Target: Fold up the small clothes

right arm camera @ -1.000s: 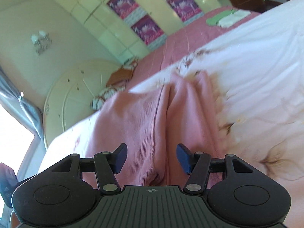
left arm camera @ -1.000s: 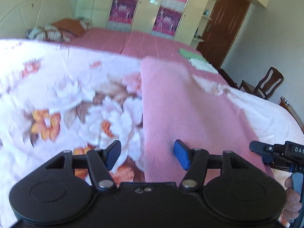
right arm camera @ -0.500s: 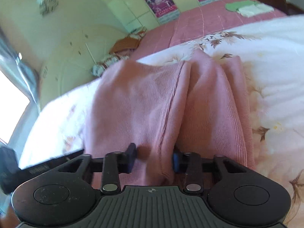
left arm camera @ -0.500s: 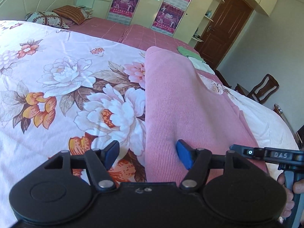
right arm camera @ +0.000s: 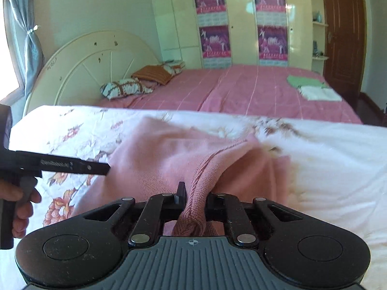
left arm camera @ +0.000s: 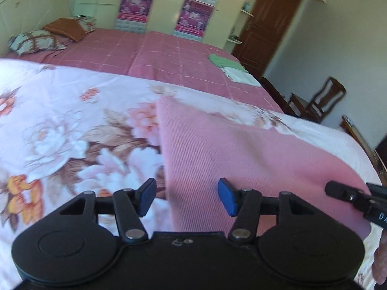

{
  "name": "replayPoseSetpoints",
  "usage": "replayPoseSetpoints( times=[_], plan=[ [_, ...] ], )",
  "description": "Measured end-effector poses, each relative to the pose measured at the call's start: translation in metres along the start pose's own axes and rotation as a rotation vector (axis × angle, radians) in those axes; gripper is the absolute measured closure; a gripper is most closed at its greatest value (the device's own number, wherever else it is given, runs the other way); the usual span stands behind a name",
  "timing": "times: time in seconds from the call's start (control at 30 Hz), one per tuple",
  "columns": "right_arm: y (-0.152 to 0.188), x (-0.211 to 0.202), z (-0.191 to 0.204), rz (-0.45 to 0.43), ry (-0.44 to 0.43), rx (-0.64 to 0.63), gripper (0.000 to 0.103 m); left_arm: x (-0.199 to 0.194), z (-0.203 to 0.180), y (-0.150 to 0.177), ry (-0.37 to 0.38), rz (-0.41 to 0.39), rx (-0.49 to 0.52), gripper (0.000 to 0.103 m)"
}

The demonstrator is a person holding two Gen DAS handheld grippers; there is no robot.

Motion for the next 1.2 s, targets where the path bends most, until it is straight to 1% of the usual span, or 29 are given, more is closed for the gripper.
replayPoseSetpoints(
  times=[0.07, 0.1, 0.13, 0.17, 0.2, 0.23, 0.3, 0.33, 0.37, 0.4, 0.43, 0.5, 0.53, 0.6, 0.63, 0.67, 0.7, 0.73, 0.77, 0.87, 0.93, 1.0, 1.03, 1.07, 1.1, 1.13, 1.2],
  plan=[
    [-0.001, -0.012, -0.011, -0.008, 0.012, 0.007, 0.092, 0.007, -0.017, 0.004, -0.038, 0.005, 0.077, 0.043],
    [0.005, -0.013, -0.02, -0.002, 0.02, 0.023, 0.092, 0.013, -0.023, 0.009, -0.046, 0.026, 0.096, 0.043],
    [0.013, -0.009, -0.03, 0.018, 0.029, 0.047, 0.092, 0.019, -0.027, 0.014, -0.045, 0.042, 0.103, 0.042],
    [0.025, -0.002, -0.041, 0.047, 0.038, 0.087, 0.092, 0.021, -0.028, 0.015, -0.049, 0.032, 0.098, 0.039],
    [0.036, 0.006, -0.051, 0.078, 0.032, 0.144, 0.092, 0.02, -0.027, 0.015, -0.057, 0.03, 0.1, 0.039],
    [0.047, 0.013, -0.057, 0.105, 0.0, 0.196, 0.092, 0.019, -0.026, 0.014, -0.056, 0.03, 0.103, 0.039],
    [0.044, 0.009, -0.062, 0.055, -0.026, 0.237, 0.091, 0.014, -0.024, 0.012, -0.039, 0.022, 0.105, 0.042],
    [0.04, 0.005, -0.065, 0.028, -0.042, 0.272, 0.08, 0.011, -0.022, 0.01, -0.022, 0.008, 0.104, 0.044],
    [0.035, 0.0, -0.069, -0.008, -0.043, 0.295, 0.062, 0.008, -0.02, 0.007, -0.005, -0.008, 0.093, 0.046],
    [0.029, -0.006, -0.075, -0.055, -0.054, 0.306, 0.058, 0.006, -0.018, 0.004, 0.008, -0.022, 0.077, 0.046],
    [0.023, -0.009, -0.081, -0.081, -0.059, 0.318, 0.056, 0.006, -0.014, 0.001, 0.009, -0.03, 0.059, 0.046],
    [0.012, -0.003, -0.096, -0.094, -0.061, 0.356, 0.056, 0.011, -0.007, -0.001, 0.0, -0.024, 0.024, 0.044],
    [0.007, 0.001, -0.103, -0.098, -0.059, 0.362, 0.056, 0.013, -0.005, -0.002, 0.011, -0.019, 0.001, 0.044],
    [0.0, 0.017, -0.113, -0.072, -0.04, 0.354, 0.056, 0.018, -0.005, 0.0, 0.012, -0.006, -0.004, 0.044],
    [-0.003, 0.022, -0.113, -0.055, -0.047, 0.344, 0.058, 0.02, -0.007, 0.001, 0.011, 0.001, 0.001, 0.044],
    [-0.002, 0.022, -0.115, -0.04, -0.054, 0.325, 0.075, 0.023, -0.008, 0.002, 0.015, 0.009, 0.001, 0.044],
    [-0.001, 0.024, -0.115, -0.022, -0.049, 0.297, 0.087, 0.025, -0.009, 0.003, 0.02, 0.017, -0.004, 0.044],
    [0.0, 0.025, -0.116, -0.011, -0.026, 0.269, 0.095, 0.027, -0.01, 0.004, 0.027, 0.027, -0.009, 0.044],
    [0.004, 0.023, -0.12, -0.009, -0.019, 0.266, 0.097, 0.029, -0.012, 0.004, 0.034, 0.033, -0.012, 0.044],
    [0.014, 0.022, -0.129, -0.001, 0.032, 0.258, 0.097, 0.039, -0.021, 0.005, 0.027, 0.042, 0.017, 0.042],
    [0.018, 0.026, -0.133, 0.012, 0.034, 0.275, 0.097, 0.042, -0.022, 0.004, 0.026, 0.046, 0.009, 0.041],
    [0.013, 0.02, -0.129, 0.008, 0.051, 0.252, 0.096, 0.032, -0.019, 0.002, 0.031, 0.033, 0.006, 0.048],
    [0.011, 0.014, -0.125, -0.006, 0.062, 0.25, 0.094, 0.019, -0.017, 0.004, 0.041, 0.013, 0.006, 0.051],
    [0.01, 0.004, -0.12, -0.015, 0.073, 0.241, 0.09, 0.006, -0.014, 0.007, 0.053, -0.013, 0.003, 0.051],
    [0.011, -0.008, -0.112, -0.027, 0.071, 0.22, 0.089, -0.006, -0.01, 0.011, 0.06, -0.034, -0.002, 0.051],
    [0.014, -0.019, -0.102, -0.034, 0.05, 0.196, 0.086, -0.017, -0.006, 0.018, 0.06, -0.045, -0.011, 0.051],
    [0.025, -0.038, -0.08, -0.021, 0.028, 0.149, 0.067, -0.034, 0.002, 0.032, 0.066, -0.056, -0.031, 0.051]
  ],
)
Point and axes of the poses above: each gripper's, at about its wrist camera, not at the fingertips, and x roughly the way its jaws point, z to its left, y to its underside, the point moved 7 cm from there along x, roughly the way its jaws point, and after that the axes turned 12 degrees about -y, right-handed, at the moved point
